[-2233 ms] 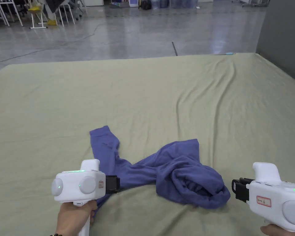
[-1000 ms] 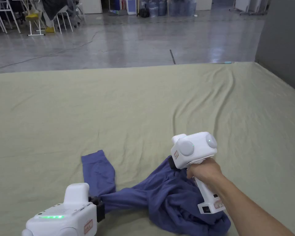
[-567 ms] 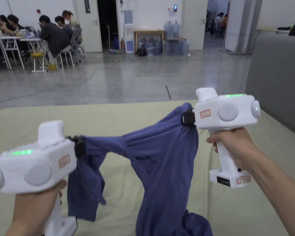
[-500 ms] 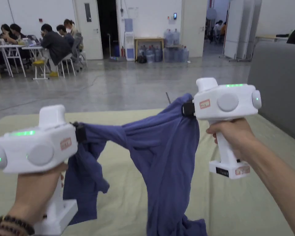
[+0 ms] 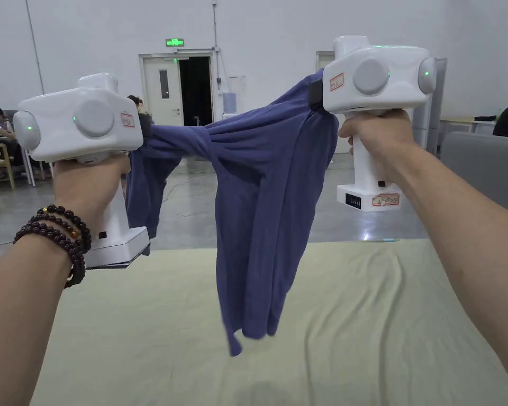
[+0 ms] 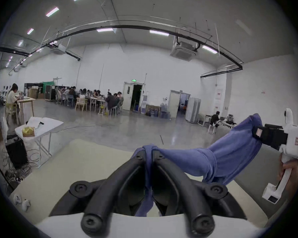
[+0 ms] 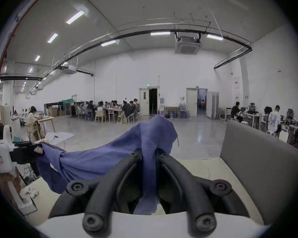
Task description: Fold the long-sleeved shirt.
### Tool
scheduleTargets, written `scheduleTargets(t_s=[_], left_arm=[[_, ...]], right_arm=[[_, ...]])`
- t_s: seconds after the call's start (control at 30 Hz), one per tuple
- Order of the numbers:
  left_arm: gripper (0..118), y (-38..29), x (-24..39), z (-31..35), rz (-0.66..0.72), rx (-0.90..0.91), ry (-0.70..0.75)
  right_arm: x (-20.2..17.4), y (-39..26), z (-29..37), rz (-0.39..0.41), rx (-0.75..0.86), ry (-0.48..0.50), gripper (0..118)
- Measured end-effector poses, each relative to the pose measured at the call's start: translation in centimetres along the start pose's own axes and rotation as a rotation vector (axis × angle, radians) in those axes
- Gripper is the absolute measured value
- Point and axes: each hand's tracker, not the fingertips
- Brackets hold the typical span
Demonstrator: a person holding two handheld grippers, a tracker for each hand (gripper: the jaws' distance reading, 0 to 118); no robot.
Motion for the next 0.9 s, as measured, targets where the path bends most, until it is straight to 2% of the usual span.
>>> scheduleTargets(t_s=[0.17,0.4,0.5,0.6,0.67,0.77,0.9], left_arm=[[2,-5.4,-1.5,-1.5,-0.039,-0.065,0.021],[2,-21.0,-4.2,-4.9,-0.059,-0.308,0.031],[2,-25.2,-5.3,-4.6,-0.008,-0.396,0.028],[2,-27.0,-5.9,-2.3,-0.003,-0.391,0.013],[2,-28.0,-5.9,0.6,-0.007,-0.365,-0.022],[2,-30.8,-6.4,5.5,-0.006,-0.347,-0.032],[2,-37.2,-6.6,13.3,0.011,-0.413,-0.028]], right_arm=[[-0.2,-6.4,-1.3,-0.005,-0.049,0.018,16],[0.6,-23.2,-6.9,-0.078,-0.329,0.033,16],[0.9,-27.1,-6.8,-0.08,-0.393,0.039,16],[1.5,-28.1,-4.2,-0.136,-0.358,0.076,16],[1.3,-28.5,-0.6,-0.134,-0.341,0.086,16],[0.7,-31.2,5.6,-0.081,-0.341,0.122,16],[-0.6,-38.6,14.2,0.024,-0.417,0.135,16]])
